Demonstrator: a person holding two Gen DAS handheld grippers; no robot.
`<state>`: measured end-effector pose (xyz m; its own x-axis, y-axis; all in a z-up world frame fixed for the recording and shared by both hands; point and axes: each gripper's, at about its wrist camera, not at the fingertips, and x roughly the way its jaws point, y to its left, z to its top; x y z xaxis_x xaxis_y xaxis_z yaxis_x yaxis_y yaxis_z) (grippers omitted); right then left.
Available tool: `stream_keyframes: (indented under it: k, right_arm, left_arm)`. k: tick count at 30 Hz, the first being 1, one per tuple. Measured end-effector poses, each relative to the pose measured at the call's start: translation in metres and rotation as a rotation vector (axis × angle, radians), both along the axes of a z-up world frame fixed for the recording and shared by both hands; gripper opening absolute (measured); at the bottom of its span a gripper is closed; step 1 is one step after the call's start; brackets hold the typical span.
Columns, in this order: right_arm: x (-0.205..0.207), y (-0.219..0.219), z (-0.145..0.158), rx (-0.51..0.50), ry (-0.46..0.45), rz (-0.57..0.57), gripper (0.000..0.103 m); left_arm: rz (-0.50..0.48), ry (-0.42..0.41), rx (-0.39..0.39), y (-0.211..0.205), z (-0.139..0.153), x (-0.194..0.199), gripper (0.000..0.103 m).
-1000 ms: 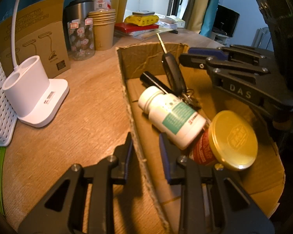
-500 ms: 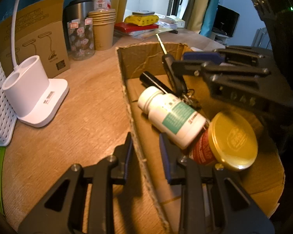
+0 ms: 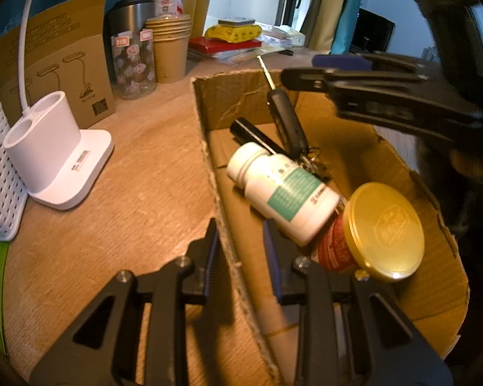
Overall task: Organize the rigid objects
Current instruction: 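Carry the key fob into the box and open the right gripper, then move the right gripper to the brown leather wristwatch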
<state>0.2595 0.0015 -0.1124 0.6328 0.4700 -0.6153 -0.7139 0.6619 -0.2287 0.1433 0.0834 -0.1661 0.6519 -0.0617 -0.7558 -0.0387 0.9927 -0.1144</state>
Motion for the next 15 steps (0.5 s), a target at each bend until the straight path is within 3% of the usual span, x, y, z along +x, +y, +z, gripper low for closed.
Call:
stream_keyframes:
  k: [2,8,15]
  right_arm:
    - [0.007,0.004,-0.004,-0.029,-0.017,-0.022,0.052]
    - [0.025,0.000,-0.016,-0.049,0.045,-0.059,0.052]
    - [0.014,0.004,-0.020,-0.070,0.043,-0.017,0.056]
  left_arm:
    - [0.000,0.000,0.000,0.000,0.000,0.000,0.028]
    - [0.000,0.000,0.000,0.000,0.000,0.000,0.028]
    - [0.001,0.000,-0.003,0.001,0.000,0.000,0.029]
